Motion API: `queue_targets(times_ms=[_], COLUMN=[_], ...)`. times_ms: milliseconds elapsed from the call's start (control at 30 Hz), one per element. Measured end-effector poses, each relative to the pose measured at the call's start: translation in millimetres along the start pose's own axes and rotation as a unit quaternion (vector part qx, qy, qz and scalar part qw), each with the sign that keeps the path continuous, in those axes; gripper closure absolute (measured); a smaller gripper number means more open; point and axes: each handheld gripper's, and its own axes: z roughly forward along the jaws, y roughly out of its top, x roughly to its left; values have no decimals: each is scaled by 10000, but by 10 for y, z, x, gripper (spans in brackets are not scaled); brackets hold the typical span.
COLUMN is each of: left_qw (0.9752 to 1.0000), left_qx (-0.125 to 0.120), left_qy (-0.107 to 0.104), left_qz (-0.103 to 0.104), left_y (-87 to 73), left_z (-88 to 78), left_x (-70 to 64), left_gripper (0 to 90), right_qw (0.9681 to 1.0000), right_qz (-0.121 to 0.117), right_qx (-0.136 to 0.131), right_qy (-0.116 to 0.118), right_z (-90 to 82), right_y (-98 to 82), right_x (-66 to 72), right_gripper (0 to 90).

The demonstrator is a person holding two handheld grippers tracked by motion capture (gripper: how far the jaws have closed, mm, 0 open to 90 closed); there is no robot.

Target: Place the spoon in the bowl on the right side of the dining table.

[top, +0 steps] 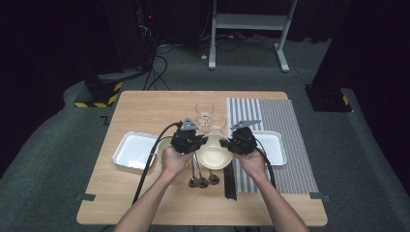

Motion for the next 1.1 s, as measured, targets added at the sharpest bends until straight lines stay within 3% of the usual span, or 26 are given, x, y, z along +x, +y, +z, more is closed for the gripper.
queue_targets(times_ms=[400,600,800,1100], left_qw=[9999,9998,9999,9999], left_qx=[24,-12,34,-68], left_qy=[-105,-191,-139,-69], left_qz=[41,-35,3,-105], left_y=[-2,4,1,9], left_z=[14,-16,-20,-55], left_x=[13,38,44,61], left_gripper=[816,799,741,553], right_qw=[10000,9999,9999,9999], right_qz=[48,95,107,143], right_qx=[25,-9,6,11], right_qy=[3,37,35,-15], right_z=[-9,-18,-24,-72], right_y=[-11,-8,-9,-19], right_x=[-5,5,12,-25], right_gripper=[829,831,831,831])
